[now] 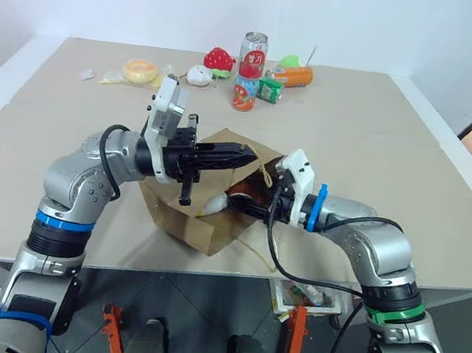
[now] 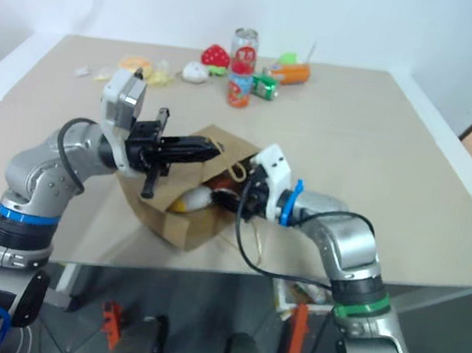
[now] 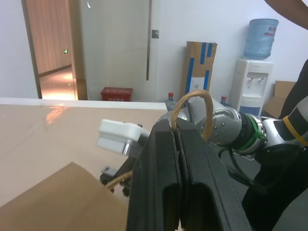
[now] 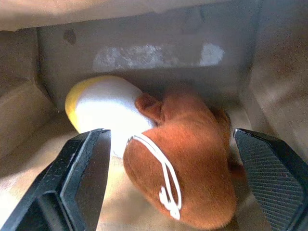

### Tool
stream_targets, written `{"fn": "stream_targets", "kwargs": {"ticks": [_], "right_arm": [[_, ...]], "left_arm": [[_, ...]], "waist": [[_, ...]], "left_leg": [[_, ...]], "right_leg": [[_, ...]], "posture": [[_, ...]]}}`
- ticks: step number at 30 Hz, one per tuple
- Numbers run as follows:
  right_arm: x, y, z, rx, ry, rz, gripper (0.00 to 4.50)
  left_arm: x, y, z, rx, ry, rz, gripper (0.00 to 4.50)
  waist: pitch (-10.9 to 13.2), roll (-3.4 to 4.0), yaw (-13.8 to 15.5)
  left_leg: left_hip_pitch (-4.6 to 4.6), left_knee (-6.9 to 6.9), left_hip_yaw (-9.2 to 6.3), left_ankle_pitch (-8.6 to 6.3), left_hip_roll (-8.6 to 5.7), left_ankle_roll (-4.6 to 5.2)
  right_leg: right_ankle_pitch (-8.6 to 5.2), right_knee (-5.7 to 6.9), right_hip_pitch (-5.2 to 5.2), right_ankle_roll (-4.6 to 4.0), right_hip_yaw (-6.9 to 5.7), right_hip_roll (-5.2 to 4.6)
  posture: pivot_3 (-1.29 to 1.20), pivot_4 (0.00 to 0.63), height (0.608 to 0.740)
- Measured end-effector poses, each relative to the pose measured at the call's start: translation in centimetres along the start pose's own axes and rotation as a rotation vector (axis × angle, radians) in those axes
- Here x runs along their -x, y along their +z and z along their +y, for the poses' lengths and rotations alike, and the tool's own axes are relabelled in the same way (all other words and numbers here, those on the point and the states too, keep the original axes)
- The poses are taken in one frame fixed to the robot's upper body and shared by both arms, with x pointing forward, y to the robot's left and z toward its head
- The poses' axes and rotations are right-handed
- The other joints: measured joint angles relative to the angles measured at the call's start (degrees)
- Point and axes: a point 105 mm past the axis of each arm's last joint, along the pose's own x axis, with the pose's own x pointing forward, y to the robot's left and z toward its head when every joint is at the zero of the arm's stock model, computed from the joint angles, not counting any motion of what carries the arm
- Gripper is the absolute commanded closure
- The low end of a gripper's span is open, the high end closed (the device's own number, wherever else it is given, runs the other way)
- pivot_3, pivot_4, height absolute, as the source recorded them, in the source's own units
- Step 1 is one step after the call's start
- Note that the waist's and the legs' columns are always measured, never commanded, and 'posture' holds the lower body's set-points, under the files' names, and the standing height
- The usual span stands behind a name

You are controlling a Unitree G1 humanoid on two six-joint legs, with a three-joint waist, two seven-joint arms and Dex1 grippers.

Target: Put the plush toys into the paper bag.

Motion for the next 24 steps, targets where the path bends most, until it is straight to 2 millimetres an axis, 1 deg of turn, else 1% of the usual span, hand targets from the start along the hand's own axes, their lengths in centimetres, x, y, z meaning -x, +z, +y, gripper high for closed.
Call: {"fn": "stream_targets", "kwargs": {"ticks": [2,4,6,9,10,11,12,13,14,16,17,18,19,20,21,22,23,24], "right_arm": [[0.3,0.1,-0.2,0.002,-0.006,-0.002,0.1],[1.8,0.6,-0.6,0.005,-0.018,-0.022,0.1],[2.3,0.8,-0.5,0.005,-0.013,-0.029,0.1],[4.5,2.0,-0.4,-0.003,0.007,-0.091,0.1],[4.9,2.2,-0.3,-0.008,0.015,-0.102,0.1],[5.9,2.5,-0.2,-0.008,0.021,-0.117,0.1],[7.4,2.8,-0.2,-0.005,0.018,-0.125,0.1],[7.5,2.8,-0.2,-0.004,0.018,-0.125,0.1],[8.0,1.7,-0.2,-0.022,0.014,-0.075,0.1],[8.0,-0.1,-0.1,-0.035,0.007,0.003,0.1],[7.6,-2.0,0.6,-0.068,0.025,0.07,0.1],[7.4,-2.5,0.8,-0.08,0.036,0.084,0.1],[6.6,-3.6,1.8,-0.108,0.076,0.113,0.1],[6.3,-3.8,2.1,-0.108,0.09,0.118,0.1],[4.6,-5.0,1.7,-0.106,0.041,0.12,0.1],[4.6,-5.2,1.5,-0.11,0.031,0.125,0.1],[4.6,-5.7,0.9,-0.122,0.0,0.14,0.1],[4.5,-5.8,0.7,-0.122,-0.012,0.141,0.1]], "left_arm": [[0.0,0.0,0.0,0.001,0.001,0.0,4.5],[0.0,-0.1,0.0,0.004,0.001,-0.003,4.5],[0.0,-0.1,0.0,0.005,0.0,-0.004,4.5],[-0.1,-0.1,0.1,0.007,0.001,-0.008,4.5],[-0.1,-0.1,0.1,0.008,0.001,-0.008,4.5],[0.0,-0.1,0.2,0.009,0.006,-0.008,4.5],[0.1,-0.1,0.3,0.012,0.012,-0.008,4.5],[0.1,-0.1,0.3,0.012,0.012,-0.008,4.5],[0.1,-0.1,0.3,0.011,0.012,-0.008,4.5],[0.1,-0.1,0.3,0.012,0.012,-0.008,4.5],[0.2,-0.1,0.3,0.01,0.013,-0.008,4.5],[0.2,-0.1,0.3,0.01,0.013,-0.009,4.5],[0.2,-0.1,0.3,0.008,0.013,-0.011,4.5],[0.2,0.0,0.3,0.005,0.013,-0.014,4.5],[0.2,0.0,0.4,0.0,0.015,-0.017,4.5],[0.2,0.0,0.4,0.0,0.014,-0.018,4.5],[0.2,-0.1,0.4,0.001,0.015,-0.017,4.5],[0.2,-0.1,0.4,0.001,0.015,-0.018,4.5]], "waist": [[0.0,0.0,0.0],[0.0,0.0,-0.1],[0.0,0.0,-0.1],[0.0,0.0,-0.1],[0.0,0.0,-0.1],[0.0,0.0,0.0],[0.0,0.0,0.0],[0.0,-0.01,0.0],[0.0,-0.01,-0.1],[0.0,-0.01,-0.1],[0.0,-0.02,-0.1],[0.0,-0.02,-0.1],[0.0,-0.01,-0.2],[0.0,-0.01,-0.2],[0.0,-0.04,-0.1],[0.0,-0.04,-0.1],[0.0,-0.04,-0.1],[0.0,-0.05,-0.1]], "left_leg": [[0.0,0.0,0.0,0.0,0.0,0.0],[0.01,-0.01,0.0,0.0,0.01,0.0],[0.02,-0.02,0.0,0.0,0.01,0.0],[0.02,-0.01,0.0,0.0,0.01,0.0],[0.02,-0.01,0.0,0.0,0.01,0.0],[0.02,0.0,0.0,0.0,0.01,0.0],[0.02,0.0,0.0,0.0,0.0,0.0],[0.02,0.02,0.0,0.0,0.0,0.0],[0.05,0.02,0.0,-0.01,0.01,-0.01],[0.06,0.02,0.0,-0.01,0.01,-0.01],[0.07,0.02,0.0,-0.01,0.01,-0.01],[0.07,0.02,0.0,-0.01,0.01,-0.01],[0.07,0.02,0.02,-0.01,0.01,-0.01],[0.07,0.02,0.02,0.0,0.01,-0.01],[0.06,0.06,0.02,-0.01,0.0,-0.01],[0.05,0.07,0.02,-0.01,-0.01,-0.01],[0.04,0.07,0.03,-0.01,-0.02,-0.01],[0.04,0.07,0.03,-0.01,-0.01,-0.01]], "right_leg": [[0.0,-0.01,0.0,0.0,0.0,0.0],[0.0,0.0,-0.01,0.0,0.0,0.01],[0.0,0.0,-0.01,0.0,0.0,0.01],[0.0,0.0,0.0,-0.01,0.0,0.01],[0.0,0.0,0.0,0.0,0.0,0.0],[0.0,0.0,0.01,0.0,0.0,0.0],[0.0,-0.01,0.02,0.0,0.0,0.0],[0.0,-0.01,0.03,0.0,0.0,0.0],[0.0,-0.01,0.03,-0.01,0.0,0.0],[0.0,-0.01,0.03,-0.01,0.0,0.0],[0.0,0.0,0.03,-0.02,0.0,0.0],[0.0,-0.01,0.02,-0.02,0.01,0.0],[0.01,0.0,0.01,-0.02,0.03,0.0],[0.01,0.0,0.01,-0.02,0.03,0.0],[0.01,-0.01,0.04,-0.02,0.02,-0.01],[0.01,-0.01,0.04,-0.02,0.02,-0.02],[0.01,-0.01,0.03,-0.01,0.02,-0.03],[0.01,-0.01,0.04,-0.01,0.02,-0.03]], "posture": [[0.0,0.15,0.74],[0.0,0.15,0.74],[0.0,0.15,0.74],[0.0,0.15,0.74],[0.0,0.15,0.74],[0.0,0.15,0.74],[0.0,0.15,0.74],[0.0,0.15,0.74],[0.0,0.15,0.74],[0.0,0.15,0.74],[0.0,0.15,0.74],[0.0,0.15,0.74],[0.0,0.15,0.74],[0.0,0.15,0.74],[0.0,0.15,0.74],[0.0,0.15,0.74],[0.0,0.15,0.74],[0.0,0.15,0.74]]}}
